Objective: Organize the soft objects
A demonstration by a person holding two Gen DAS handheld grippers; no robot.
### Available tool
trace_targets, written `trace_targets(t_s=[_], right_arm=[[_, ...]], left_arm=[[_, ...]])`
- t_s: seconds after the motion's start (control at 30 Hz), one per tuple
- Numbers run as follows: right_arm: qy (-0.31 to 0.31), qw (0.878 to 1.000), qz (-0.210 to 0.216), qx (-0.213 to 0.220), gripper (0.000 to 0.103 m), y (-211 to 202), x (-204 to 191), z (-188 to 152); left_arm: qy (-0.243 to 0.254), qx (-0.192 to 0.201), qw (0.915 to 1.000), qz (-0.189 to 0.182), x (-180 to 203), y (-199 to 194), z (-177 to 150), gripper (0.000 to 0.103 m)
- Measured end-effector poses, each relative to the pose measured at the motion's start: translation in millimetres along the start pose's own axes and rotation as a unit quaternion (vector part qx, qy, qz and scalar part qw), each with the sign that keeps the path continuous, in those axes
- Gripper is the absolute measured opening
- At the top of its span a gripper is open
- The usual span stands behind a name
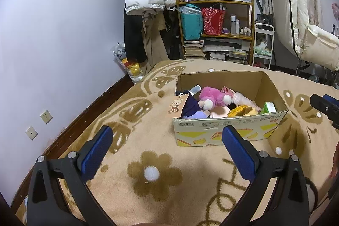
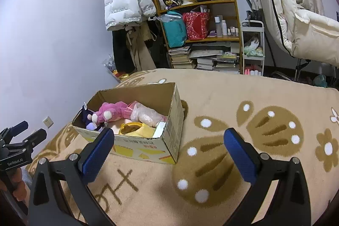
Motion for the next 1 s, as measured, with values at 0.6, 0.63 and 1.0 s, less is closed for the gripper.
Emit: trace_targets(t_s=[0.6,0.63,1.0], right_arm=[[0.001,1.0,0.0,-0.004,0.103,-1.1,3.0,-1.9],[0.002,1.0,0.001,-0.004,0.103,-1.1,2.8,-1.9],[-0.019,1.0,-0.007,-0.007,0.103,-1.7,-2.3,-4.7]], left_arm=[[0.008,-0.004,1.0,0.003,1.4,1.5,-1.7,0.102],[0.007,-0.003,1.0,0.004,1.7,1.2,-1.5,0.102],[0.008,-0.002,1.0,0.003,2.8,-0.3,-0.5,0.102]])
Point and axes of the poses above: each gripper's, at about its wrist camera, not at the fingertips, and y roughly the way its jaws point, x to its right, z to its top, the point moved 8 cm from there along y, roughly the way its jaws point, and after that the axes turned 3 degrees about -z, right-handed, at the moved point
